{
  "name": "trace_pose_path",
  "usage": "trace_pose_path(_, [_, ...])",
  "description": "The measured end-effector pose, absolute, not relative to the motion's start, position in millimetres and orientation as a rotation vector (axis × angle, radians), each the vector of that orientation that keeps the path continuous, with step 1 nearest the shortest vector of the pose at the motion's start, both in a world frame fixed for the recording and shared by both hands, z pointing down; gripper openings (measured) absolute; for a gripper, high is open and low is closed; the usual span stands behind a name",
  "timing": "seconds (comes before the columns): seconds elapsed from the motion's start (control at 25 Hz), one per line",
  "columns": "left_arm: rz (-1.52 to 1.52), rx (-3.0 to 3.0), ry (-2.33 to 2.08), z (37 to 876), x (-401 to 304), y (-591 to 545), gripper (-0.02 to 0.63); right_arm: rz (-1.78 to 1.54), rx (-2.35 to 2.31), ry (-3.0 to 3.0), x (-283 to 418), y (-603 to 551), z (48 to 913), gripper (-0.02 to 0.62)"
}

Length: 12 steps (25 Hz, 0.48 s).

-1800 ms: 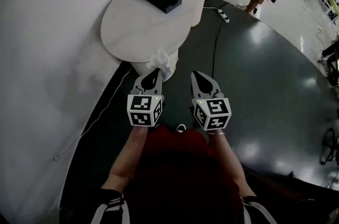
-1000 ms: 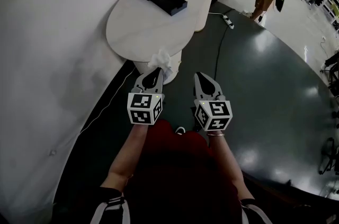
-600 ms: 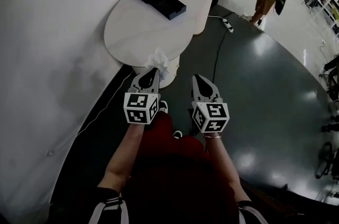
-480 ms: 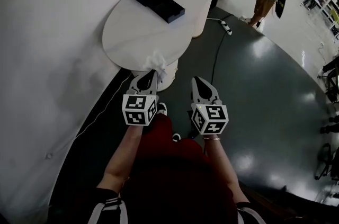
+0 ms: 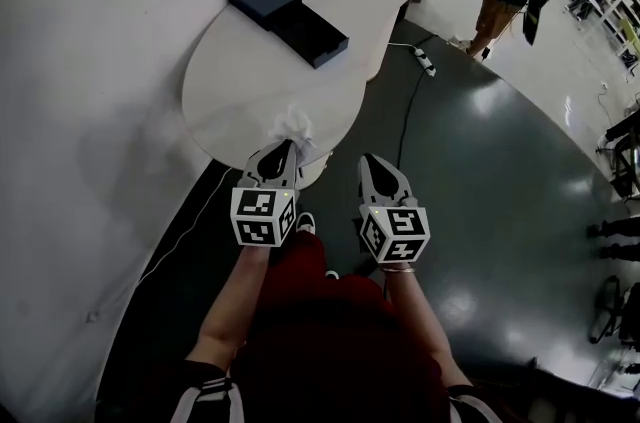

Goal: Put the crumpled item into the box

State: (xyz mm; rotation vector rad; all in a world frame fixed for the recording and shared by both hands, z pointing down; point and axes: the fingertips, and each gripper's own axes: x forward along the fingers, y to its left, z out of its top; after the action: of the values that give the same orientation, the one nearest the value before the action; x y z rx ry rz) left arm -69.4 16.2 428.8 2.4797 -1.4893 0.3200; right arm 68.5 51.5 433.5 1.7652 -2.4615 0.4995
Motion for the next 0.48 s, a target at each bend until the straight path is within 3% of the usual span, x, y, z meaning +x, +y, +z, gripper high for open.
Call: trace_pose_path(0.48, [0.373,2.469,-1.436,440.1,-75.6,-78.4,0.022,0.539,1.769,-2.408,58.9,-40.0,443.3,0.015])
